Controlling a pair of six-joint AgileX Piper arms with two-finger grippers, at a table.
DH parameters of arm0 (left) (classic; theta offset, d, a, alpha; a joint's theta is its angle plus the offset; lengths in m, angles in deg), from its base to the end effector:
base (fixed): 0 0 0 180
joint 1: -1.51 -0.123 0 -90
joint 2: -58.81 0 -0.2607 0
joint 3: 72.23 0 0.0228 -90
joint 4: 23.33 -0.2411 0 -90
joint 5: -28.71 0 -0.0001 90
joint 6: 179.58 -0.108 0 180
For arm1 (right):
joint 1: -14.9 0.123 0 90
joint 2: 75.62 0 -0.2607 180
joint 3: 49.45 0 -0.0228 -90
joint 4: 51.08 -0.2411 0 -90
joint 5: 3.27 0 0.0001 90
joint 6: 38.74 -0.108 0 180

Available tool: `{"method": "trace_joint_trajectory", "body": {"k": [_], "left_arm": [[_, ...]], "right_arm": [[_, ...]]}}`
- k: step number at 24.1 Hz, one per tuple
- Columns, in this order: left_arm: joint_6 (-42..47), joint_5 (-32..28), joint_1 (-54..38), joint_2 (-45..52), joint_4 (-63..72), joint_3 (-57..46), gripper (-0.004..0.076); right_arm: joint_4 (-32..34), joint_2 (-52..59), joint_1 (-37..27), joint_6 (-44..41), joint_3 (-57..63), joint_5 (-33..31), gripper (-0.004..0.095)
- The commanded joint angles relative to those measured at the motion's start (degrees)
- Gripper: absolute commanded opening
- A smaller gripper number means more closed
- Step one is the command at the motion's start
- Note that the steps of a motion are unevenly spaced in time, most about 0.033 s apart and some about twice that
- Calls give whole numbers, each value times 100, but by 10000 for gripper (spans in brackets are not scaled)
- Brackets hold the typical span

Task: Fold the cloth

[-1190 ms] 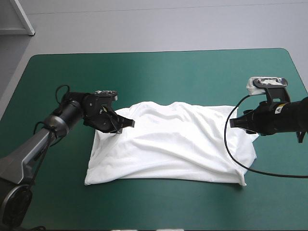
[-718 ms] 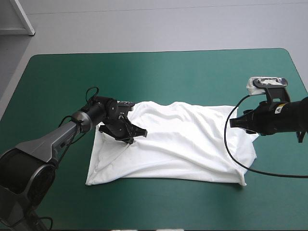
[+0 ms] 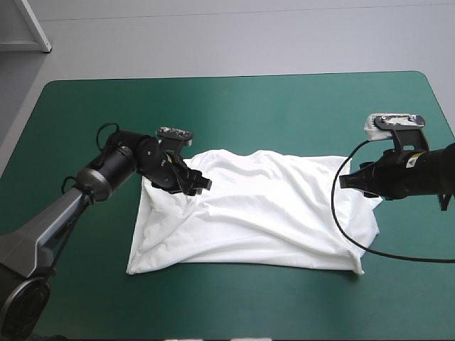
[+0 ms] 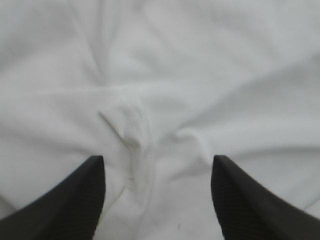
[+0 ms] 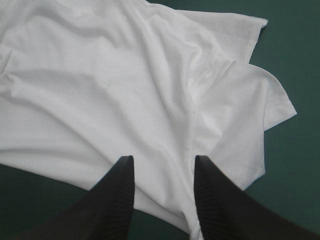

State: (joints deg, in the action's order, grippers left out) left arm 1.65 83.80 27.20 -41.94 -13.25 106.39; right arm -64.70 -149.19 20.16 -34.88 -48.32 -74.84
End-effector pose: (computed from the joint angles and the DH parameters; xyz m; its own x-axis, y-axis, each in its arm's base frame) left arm 0.2917 -0.1575 0.2525 -0.8809 0.2892 -0.3748 0.3748 0.9096 -0.1792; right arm 0.2088 0.0435 0.3716 -0.8253 -0.0671 -0.5608 -0.2070 0.9598 0.1898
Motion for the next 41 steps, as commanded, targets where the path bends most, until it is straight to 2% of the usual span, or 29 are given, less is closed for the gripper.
{"method": "trace_joint_trajectory", "body": {"k": [1,4,8,11,14,16,21,32,37,41], "left_arm": [[122,199,16,505,-253,558,424],[352,587,6,583,-495,828,424],[373,886,6,1016,-1127,888,424],[469,1240,6,1266,-1522,888,424],[484,1417,6,1416,-1522,888,424],[484,1417,6,1496,-1499,888,424],[484,1484,6,1560,-1445,875,424],[484,1474,6,1560,-1445,875,424],[484,1474,6,1560,-1430,875,424],[484,1474,6,1560,-1430,875,424]], "right_arm": [[61,82,-4,51,-189,22,366],[207,52,-4,24,-150,22,366],[1246,-386,-88,-197,132,42,384],[715,-1122,-497,-69,152,423,465],[604,-1878,-883,-37,152,287,501],[472,-2231,-1028,-7,152,466,516],[862,-2778,-1037,-4,152,986,516],[991,-3326,-1037,15,152,1330,515],[1008,-3451,-1037,4,152,1385,474],[741,-3513,-1037,4,152,1350,354]]}}
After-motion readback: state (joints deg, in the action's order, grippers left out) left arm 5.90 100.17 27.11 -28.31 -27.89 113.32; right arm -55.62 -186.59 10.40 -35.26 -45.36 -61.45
